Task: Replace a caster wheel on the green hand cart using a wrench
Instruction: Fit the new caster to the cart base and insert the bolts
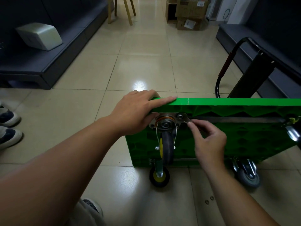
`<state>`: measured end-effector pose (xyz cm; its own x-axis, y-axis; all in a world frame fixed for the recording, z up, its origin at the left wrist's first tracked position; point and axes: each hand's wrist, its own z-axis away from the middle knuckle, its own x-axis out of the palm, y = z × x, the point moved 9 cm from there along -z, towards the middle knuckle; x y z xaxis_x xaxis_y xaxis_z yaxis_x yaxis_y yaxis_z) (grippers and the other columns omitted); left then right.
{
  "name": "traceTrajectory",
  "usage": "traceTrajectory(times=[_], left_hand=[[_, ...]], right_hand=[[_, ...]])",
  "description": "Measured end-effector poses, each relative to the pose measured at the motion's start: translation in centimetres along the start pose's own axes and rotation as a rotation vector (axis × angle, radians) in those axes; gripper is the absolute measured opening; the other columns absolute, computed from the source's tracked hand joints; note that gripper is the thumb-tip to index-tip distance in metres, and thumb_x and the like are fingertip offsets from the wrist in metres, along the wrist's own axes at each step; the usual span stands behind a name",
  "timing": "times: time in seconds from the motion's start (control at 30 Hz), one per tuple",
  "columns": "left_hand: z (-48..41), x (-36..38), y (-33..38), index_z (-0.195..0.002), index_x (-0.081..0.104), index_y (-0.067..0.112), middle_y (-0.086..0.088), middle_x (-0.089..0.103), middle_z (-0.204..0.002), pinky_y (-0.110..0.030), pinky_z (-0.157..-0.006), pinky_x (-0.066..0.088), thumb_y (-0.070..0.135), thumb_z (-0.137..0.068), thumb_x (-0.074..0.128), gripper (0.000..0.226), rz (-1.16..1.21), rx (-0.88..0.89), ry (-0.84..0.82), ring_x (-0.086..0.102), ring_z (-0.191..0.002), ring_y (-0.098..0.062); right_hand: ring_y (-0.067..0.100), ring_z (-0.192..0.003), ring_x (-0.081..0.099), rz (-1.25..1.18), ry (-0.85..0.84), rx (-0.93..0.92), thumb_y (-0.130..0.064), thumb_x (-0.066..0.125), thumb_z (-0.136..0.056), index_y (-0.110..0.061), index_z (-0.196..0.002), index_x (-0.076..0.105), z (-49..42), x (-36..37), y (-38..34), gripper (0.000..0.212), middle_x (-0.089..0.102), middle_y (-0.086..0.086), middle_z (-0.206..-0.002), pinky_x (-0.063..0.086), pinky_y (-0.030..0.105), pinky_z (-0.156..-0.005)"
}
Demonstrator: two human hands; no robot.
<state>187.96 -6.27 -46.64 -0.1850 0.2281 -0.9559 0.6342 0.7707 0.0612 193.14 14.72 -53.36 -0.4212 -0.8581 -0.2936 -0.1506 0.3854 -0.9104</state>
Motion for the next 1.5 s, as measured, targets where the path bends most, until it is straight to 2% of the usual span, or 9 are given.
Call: traceTrajectory(times=[0.1, 0.2, 0.3, 0.43, 0.5, 0.93, 1.17, 1.3, 1.5], left_hand=[[0.0, 0.0, 0.1, -0.16, 0.027, 0.047, 0.002, 0.058, -0.128, -0.037, -0.08, 0.039, 0.031, -0.101, 0.059, 0.069, -0.01, 0.0, -0.002, 0.057, -0.105, -0.024], [-0.1, -0.2, 0.1, -0.159, 0.029, 0.046, 0.002, 0.059, -0.127, -0.033, -0.077, 0.031, 0.031, -0.101, 0.06, 0.068, -0.008, 0.009, 0.007, 0.057, -0.104, -0.023], [0.0, -0.3, 0.2, -0.159, 0.03, 0.045, 0.002, 0.059, -0.126, -0.03, -0.076, 0.027, 0.031, -0.101, 0.061, 0.068, -0.014, 0.016, 0.01, 0.057, -0.103, -0.023], [0.0, -0.3, 0.2, -0.16, 0.029, 0.045, 0.002, 0.059, -0.126, -0.031, -0.076, 0.028, 0.03, -0.1, 0.061, 0.068, -0.011, 0.016, 0.008, 0.057, -0.103, -0.023], [-0.1, -0.3, 0.2, -0.159, 0.03, 0.045, 0.002, 0.059, -0.126, -0.031, -0.076, 0.029, 0.03, -0.1, 0.061, 0.068, -0.008, 0.01, 0.002, 0.057, -0.104, -0.023], [0.0, -0.1, 0.0, -0.16, 0.028, 0.045, 0.002, 0.058, -0.128, -0.031, -0.081, 0.03, 0.035, -0.102, 0.055, 0.065, -0.025, -0.001, 0.006, 0.056, -0.106, -0.021], [0.0, 0.1, 0.0, -0.16, 0.026, 0.048, 0.003, 0.057, -0.129, -0.029, -0.081, 0.029, 0.035, -0.102, 0.054, 0.065, -0.024, -0.01, 0.001, 0.056, -0.105, -0.02], [0.0, 0.0, -0.1, -0.16, 0.024, 0.049, 0.004, 0.057, -0.13, -0.029, -0.081, 0.03, 0.036, -0.103, 0.054, 0.066, -0.017, -0.018, -0.004, 0.056, -0.107, -0.019], [-0.1, -0.1, 0.0, -0.16, 0.025, 0.049, 0.003, 0.057, -0.131, -0.028, -0.08, 0.028, 0.034, -0.102, 0.056, 0.067, -0.019, -0.016, -0.005, 0.055, -0.108, -0.02]], right_hand=[[0.018, -0.082, 0.064, 0.6, -0.077, -0.438, -0.02, 0.077, -0.087, -0.016, -0.098, 0.075, -1.5, -0.7, -6.0, 0.012, 0.073, -0.001, -0.09, 0.034, 0.028, -0.077], [0.023, -0.076, 0.058, 0.789, -0.122, -0.613, -0.022, 0.078, -0.085, -0.017, -0.093, 0.075, -1.8, -0.2, -8.6, 0.01, 0.071, 0.001, -0.083, 0.034, 0.035, -0.077], [0.012, -0.079, 0.058, 0.57, -0.128, -0.381, -0.024, 0.075, -0.086, -0.023, -0.097, 0.073, -1.6, -2.0, -6.3, 0.011, 0.067, -0.012, -0.085, 0.042, 0.031, -0.077], [0.008, -0.08, 0.071, -0.363, 0.092, 0.314, -0.009, 0.074, -0.089, -0.02, -0.095, 0.073, 1.0, -2.5, 1.6, 0.012, 0.076, -0.008, -0.083, 0.055, 0.016, -0.072], [0.01, -0.074, 0.069, -0.609, 0.157, 0.516, -0.006, 0.071, -0.09, -0.014, -0.096, 0.072, 2.9, -0.5, 4.2, 0.01, 0.077, -0.002, -0.083, 0.055, 0.017, -0.069], [0.011, -0.081, 0.074, -0.6, 0.18, 0.439, -0.005, 0.073, -0.089, -0.012, -0.094, 0.073, 4.0, 4.1, 5.3, 0.009, 0.079, 0.004, -0.087, 0.055, 0.015, -0.072], [0.0, -0.075, 0.071, -0.337, 0.119, 0.208, -0.004, 0.073, -0.089, -0.013, -0.092, 0.073, 1.9, 2.8, 3.4, 0.01, 0.075, -0.009, -0.075, 0.052, 0.012, -0.07], [0.014, -0.085, 0.071, -0.055, 0.044, 0.054, -0.01, 0.077, -0.087, -0.018, -0.092, 0.075, 0.0, -0.2, 0.7, 0.01, 0.074, -0.006, -0.086, 0.054, 0.023, -0.081], [0.023, -0.081, 0.061, 0.735, -0.042, -0.594, -0.023, 0.079, -0.083, -0.017, -0.094, 0.074, -1.4, -0.8, -8.4, 0.013, 0.071, 0.0, -0.085, 0.031, 0.033, -0.081]])
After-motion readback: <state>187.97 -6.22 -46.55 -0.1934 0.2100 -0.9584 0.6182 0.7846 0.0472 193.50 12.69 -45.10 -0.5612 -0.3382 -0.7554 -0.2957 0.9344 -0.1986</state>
